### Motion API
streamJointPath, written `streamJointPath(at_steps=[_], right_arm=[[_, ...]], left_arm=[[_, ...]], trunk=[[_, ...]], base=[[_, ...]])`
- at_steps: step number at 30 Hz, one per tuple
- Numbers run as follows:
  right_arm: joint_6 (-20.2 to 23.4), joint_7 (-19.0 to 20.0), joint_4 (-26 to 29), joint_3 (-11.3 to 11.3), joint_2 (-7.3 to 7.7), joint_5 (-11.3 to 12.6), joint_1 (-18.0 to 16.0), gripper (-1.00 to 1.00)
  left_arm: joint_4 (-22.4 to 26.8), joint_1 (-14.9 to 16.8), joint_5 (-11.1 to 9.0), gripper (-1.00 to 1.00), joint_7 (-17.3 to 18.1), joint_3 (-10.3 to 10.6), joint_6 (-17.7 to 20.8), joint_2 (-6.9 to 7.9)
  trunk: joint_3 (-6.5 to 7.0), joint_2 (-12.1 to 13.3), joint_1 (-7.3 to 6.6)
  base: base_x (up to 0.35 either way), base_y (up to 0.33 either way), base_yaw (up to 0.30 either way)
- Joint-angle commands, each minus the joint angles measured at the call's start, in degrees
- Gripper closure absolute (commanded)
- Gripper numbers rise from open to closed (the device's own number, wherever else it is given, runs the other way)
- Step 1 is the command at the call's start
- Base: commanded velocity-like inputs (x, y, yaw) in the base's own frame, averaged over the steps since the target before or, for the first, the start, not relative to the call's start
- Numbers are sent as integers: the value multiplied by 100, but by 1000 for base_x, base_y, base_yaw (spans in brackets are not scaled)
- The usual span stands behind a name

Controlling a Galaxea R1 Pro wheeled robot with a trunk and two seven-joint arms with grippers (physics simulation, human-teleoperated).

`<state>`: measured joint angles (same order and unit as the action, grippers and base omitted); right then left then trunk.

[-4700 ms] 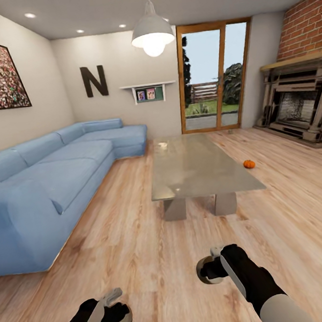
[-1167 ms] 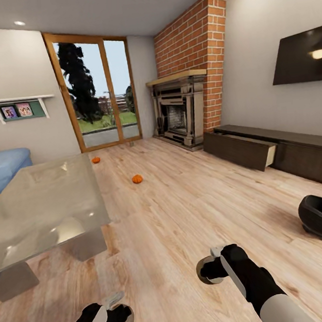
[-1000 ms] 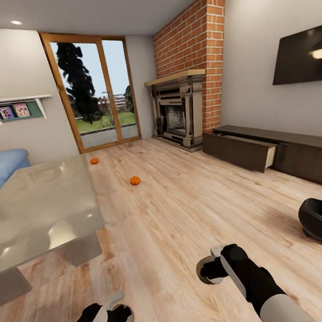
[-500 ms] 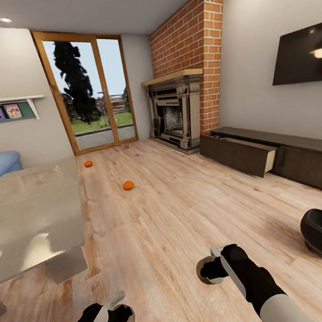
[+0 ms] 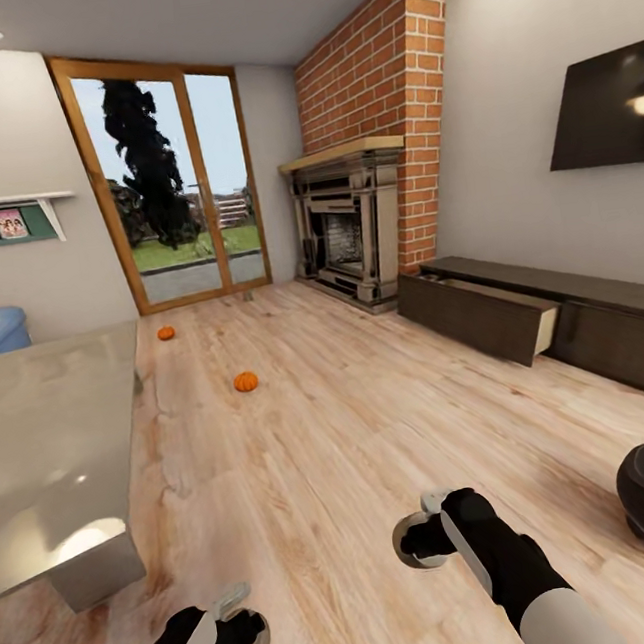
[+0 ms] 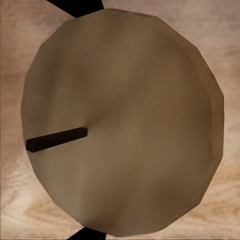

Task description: Place each of the two pumpkins and all three candles from the living room inside a cabinet in the living room (use any cabinet), then make sure every cabinet is closed, and position the cauldron so it is next to a table in the living room.

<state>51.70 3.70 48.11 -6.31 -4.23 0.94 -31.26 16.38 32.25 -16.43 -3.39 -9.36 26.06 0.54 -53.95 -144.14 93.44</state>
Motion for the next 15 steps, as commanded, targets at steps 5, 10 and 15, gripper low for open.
streamJointPath(at_steps=[5, 10, 15], right_arm=[[24, -1, 6, -2, 1, 20, -3, 100], [26, -1, 6, -6, 1, 20, -3, 100], [32, -1, 6, -8, 1, 20, -3, 100]], left_arm=[[14, 1, -53, 100, -30, -7, 35, -1], [14, 1, -53, 100, -30, -8, 38, -1], [14, 1, -53, 100, -30, -6, 35, -1]], trunk=[[-6, -3, 2], [-6, -3, 2], [-6, -3, 2]], base=[[319, -109, 0], [326, -88, 0], [330, -41, 0]])
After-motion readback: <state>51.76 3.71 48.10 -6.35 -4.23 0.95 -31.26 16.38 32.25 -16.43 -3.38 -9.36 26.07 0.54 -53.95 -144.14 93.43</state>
